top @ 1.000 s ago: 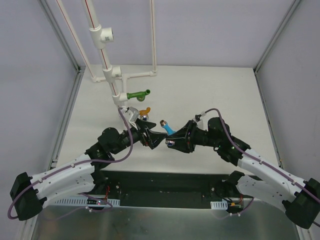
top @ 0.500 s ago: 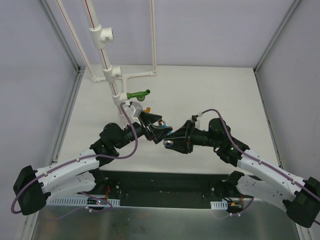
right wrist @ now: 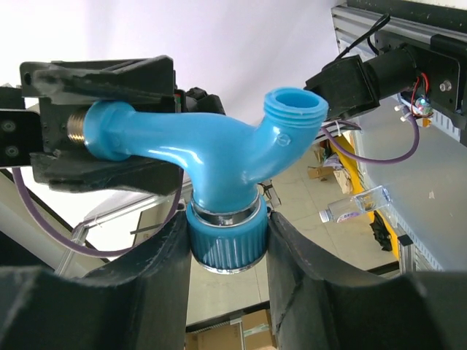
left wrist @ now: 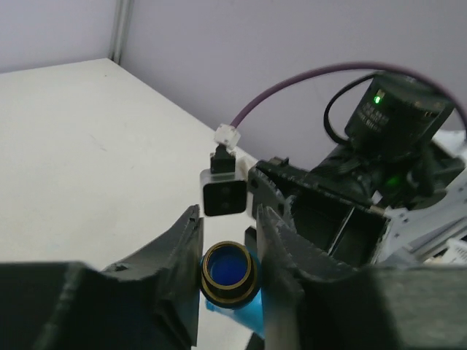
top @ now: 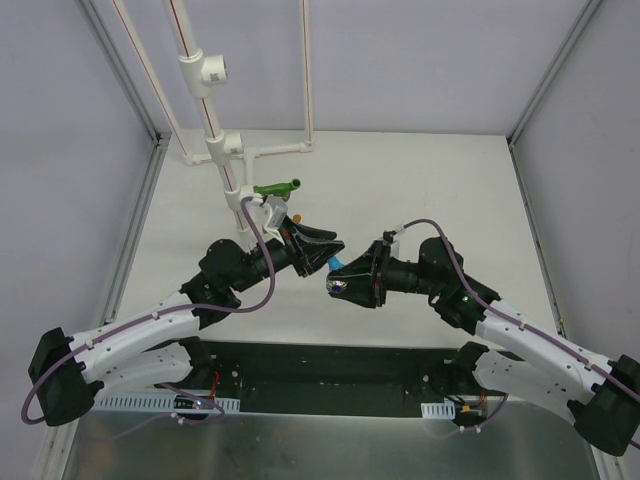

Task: Install the water faucets
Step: Pick up the water faucet from the center of the board.

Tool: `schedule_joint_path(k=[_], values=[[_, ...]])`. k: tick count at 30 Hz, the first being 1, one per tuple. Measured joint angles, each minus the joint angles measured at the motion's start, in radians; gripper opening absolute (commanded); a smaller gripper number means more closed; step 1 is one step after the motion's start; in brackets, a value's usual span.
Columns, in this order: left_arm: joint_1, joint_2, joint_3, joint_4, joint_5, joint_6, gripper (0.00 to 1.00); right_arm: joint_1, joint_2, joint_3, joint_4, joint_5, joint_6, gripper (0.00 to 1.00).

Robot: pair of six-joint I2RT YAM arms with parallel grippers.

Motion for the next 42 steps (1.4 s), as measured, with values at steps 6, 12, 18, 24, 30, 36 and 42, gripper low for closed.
schedule_joint_path(k=[6,12,18,24,30,36,42], values=[[-0.006,0.01,0.039,-0.059,0.01,-0.039,0.0,-0.002,-0.002,0.0,-0.003,0.005,-0.006,0.56],[-0.007,-0.034,0.053,-0.219,-0.1,-0.133,0.0,-0.022,-0.045,0.008,-0.058,0.007,-0.081,0.8],[-0.007,-0.1,0.133,-0.474,-0.259,-0.257,0.0,-0.067,-0.165,0.121,-0.314,0.095,-0.343,0.79],[-0.007,-0.098,0.223,-0.612,-0.312,-0.47,0.0,-0.071,-0.351,0.23,-0.565,0.427,-0.804,0.81],[-0.007,-0.056,0.223,-0.645,-0.289,-0.676,0.0,-0.074,-0.581,0.08,-0.503,0.634,-1.107,0.87],[-0.008,-0.029,0.225,-0.623,-0.243,-0.835,0.0,-0.074,-0.555,0.087,-0.466,0.665,-1.304,0.83],[-0.009,0.005,0.265,-0.618,-0.242,-0.969,0.0,-0.074,-0.518,0.105,-0.37,0.512,-1.496,0.83]])
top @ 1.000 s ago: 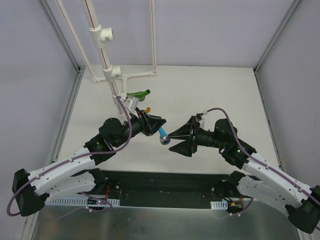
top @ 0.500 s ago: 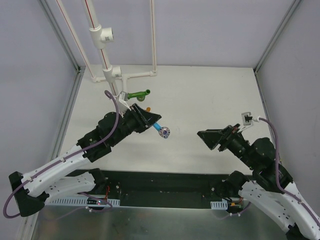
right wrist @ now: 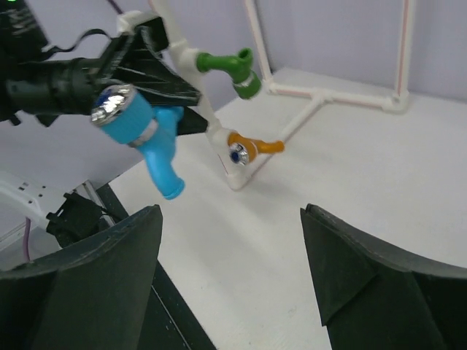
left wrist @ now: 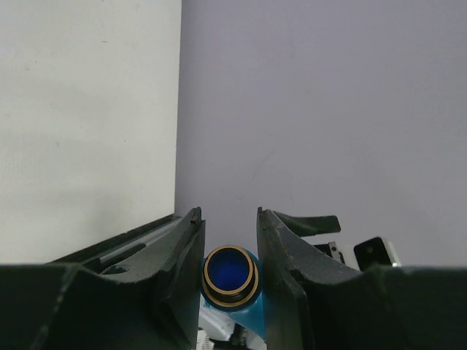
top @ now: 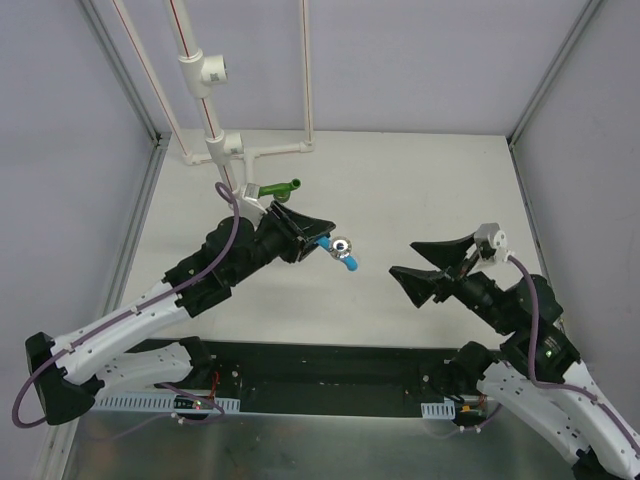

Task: Install the water faucets
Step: Pick up the water faucet from the center of the board.

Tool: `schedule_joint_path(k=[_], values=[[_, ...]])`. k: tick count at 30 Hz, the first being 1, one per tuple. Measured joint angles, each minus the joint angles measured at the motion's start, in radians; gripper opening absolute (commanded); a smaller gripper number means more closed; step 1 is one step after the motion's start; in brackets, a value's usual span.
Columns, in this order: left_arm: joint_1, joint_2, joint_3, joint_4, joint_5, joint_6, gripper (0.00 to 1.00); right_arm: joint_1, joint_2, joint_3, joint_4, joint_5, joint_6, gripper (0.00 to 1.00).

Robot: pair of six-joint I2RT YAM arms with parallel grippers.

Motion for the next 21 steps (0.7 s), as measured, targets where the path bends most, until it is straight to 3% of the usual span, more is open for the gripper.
schedule_joint_path(k=[7,21], values=[[-0.04,0.031,0.024,0.002,-0.038,-0.122,0.0,0.0,-0.022,-0.037,0.175,-0.211,-0.122,0.74],[-0.092,0.119,0.101,0.003,-0.088,-0.187,0.0,0.004,0.123,-0.037,0.297,-0.254,-0.153,0.68]])
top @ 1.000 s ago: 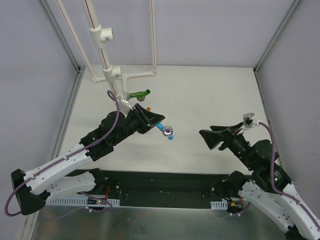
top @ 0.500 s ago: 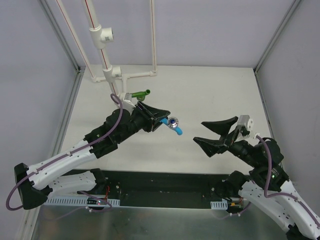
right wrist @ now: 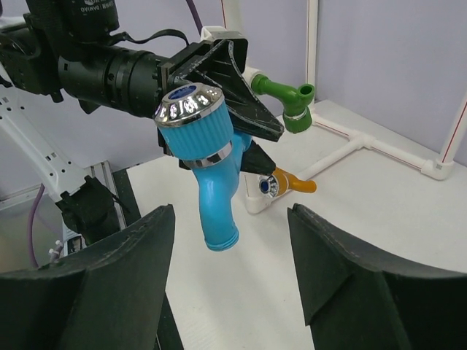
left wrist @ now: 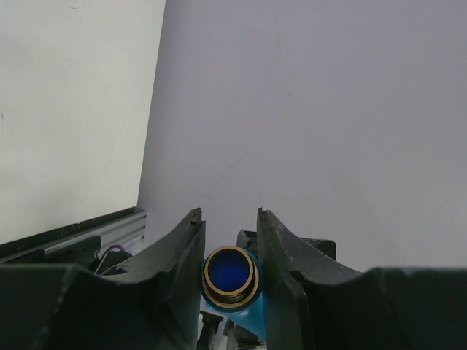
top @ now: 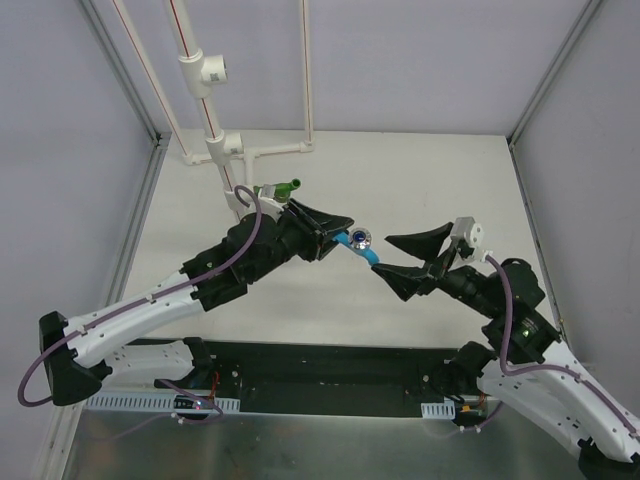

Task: Install the water faucets
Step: Pick up the water faucet from the center of the board.

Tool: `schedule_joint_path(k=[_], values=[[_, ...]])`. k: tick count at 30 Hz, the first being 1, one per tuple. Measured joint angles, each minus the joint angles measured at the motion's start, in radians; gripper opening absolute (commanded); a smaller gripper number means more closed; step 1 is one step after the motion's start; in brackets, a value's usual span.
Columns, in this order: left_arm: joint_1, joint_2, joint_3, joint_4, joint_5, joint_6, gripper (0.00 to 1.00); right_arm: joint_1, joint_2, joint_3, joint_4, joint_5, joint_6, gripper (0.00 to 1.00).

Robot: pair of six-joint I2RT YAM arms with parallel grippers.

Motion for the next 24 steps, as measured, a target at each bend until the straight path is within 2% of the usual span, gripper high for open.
schedule_joint_path(k=[14,17,20,22,24], values=[[-0.053,0.079,0.065,0.008,0.001,-0.012,0.0,0.12,0.125,0.017,0.077,0.069,-0.092,0.54],[-0.066,0.089,0.065,0.01,0.002,-0.019,0.0,0.146,0.143,0.017,0.099,0.097,-0.11,0.39],[-0.071,0.092,0.065,0.008,-0.005,-0.032,0.01,0.16,0.157,0.017,0.107,0.142,-0.142,0.15],[-0.071,0.092,0.065,0.01,-0.01,-0.037,0.16,0.164,0.16,0.022,0.107,0.16,-0.146,0.03],[-0.071,0.092,0.065,0.014,-0.016,-0.038,0.37,0.171,0.164,0.027,0.103,0.178,-0.134,0.0]])
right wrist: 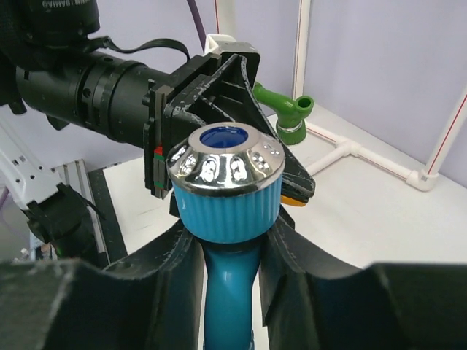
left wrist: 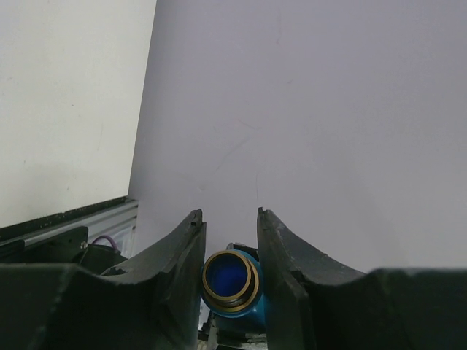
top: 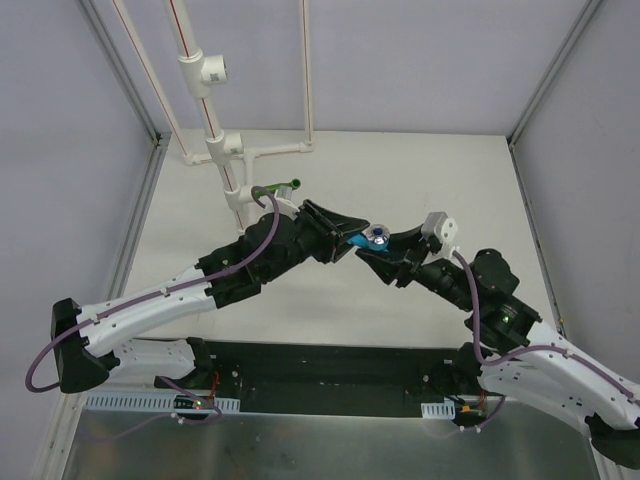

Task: Install the water faucets
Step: Pick up the water faucet from the center of the board.

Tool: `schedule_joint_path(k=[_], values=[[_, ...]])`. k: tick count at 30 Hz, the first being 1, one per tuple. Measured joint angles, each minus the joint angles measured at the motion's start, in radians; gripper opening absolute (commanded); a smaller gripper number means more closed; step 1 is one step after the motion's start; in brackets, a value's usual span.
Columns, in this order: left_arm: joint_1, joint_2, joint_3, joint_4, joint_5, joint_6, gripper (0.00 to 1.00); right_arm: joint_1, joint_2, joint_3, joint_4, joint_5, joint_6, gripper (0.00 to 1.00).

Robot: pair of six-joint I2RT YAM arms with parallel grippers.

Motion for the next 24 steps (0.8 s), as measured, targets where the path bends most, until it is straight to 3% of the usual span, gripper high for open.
schedule_joint_path(k=[4,7,15,24], values=[[-0.003,0.0,0.0,0.016,-0.002,0.02,0.59,0.008,0.017,0.04,-0.051,0.06,0.106,0.0],[-0.013,-0.006,-0.006,0.051,-0.005,0.054,0.67,0.009,0.028,0.072,-0.105,0.11,0.24,0.0],[-0.013,-0.093,-0.114,0.085,-0.071,0.099,0.62,0.009,-0.036,-0.004,-0.076,0.122,0.547,0.0],[-0.013,-0.1,-0.115,0.095,-0.09,0.121,0.6,0.009,-0.045,-0.025,-0.064,0.142,0.618,0.0]])
